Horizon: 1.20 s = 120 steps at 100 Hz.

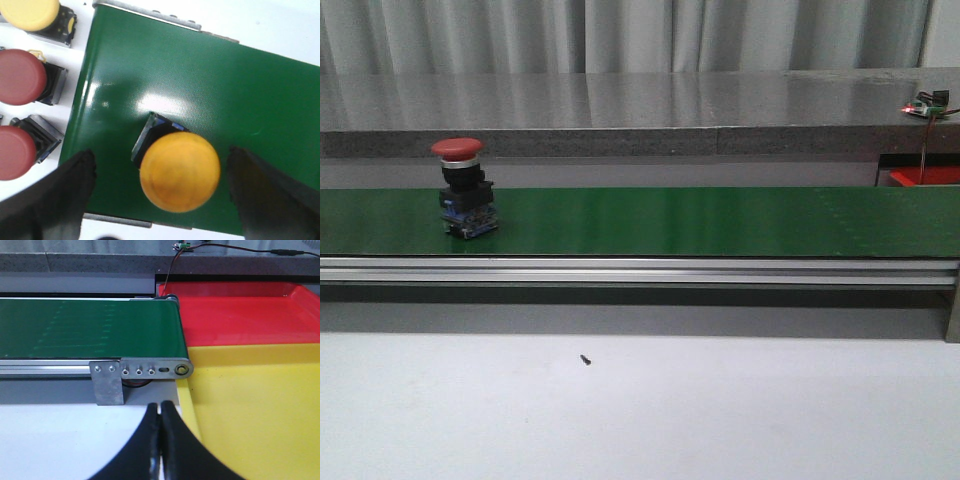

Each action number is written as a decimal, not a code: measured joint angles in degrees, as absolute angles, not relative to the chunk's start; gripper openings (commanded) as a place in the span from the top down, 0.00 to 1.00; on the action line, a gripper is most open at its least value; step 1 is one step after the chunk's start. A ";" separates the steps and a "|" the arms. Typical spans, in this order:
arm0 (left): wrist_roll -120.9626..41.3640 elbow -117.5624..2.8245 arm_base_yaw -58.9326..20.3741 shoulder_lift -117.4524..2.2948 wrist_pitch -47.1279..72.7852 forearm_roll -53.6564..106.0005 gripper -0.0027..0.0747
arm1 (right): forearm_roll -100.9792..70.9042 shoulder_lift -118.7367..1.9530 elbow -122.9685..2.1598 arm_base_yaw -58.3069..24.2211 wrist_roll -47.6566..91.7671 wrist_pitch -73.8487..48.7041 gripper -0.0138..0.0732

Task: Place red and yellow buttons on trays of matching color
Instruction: 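Set the yellow button on the belt behind the red one, release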

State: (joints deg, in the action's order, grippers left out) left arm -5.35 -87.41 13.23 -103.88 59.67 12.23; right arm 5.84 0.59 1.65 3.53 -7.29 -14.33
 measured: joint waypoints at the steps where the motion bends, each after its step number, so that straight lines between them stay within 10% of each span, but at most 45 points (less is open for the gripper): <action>1: -5.39 -87.41 13.23 -103.77 59.84 12.23 0.29 | 5.84 0.59 1.65 3.53 -7.29 -14.33 0.92; 20: -7.66 -87.16 13.23 -99.29 61.44 12.61 0.45 | 5.84 0.59 1.65 3.53 -7.29 -14.33 0.92; 47: -10.10 -79.87 10.51 -88.55 60.17 12.84 0.99 | 5.84 0.59 1.65 3.53 -7.29 -14.33 0.92; 120: -10.90 -58.77 -0.39 -63.58 54.13 12.99 0.99 | 5.84 0.59 1.65 3.53 -7.29 -14.33 0.92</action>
State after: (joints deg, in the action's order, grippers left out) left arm -10.90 -58.77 -0.39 -63.58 54.13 12.99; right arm 5.84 0.59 1.65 3.53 -7.29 -14.33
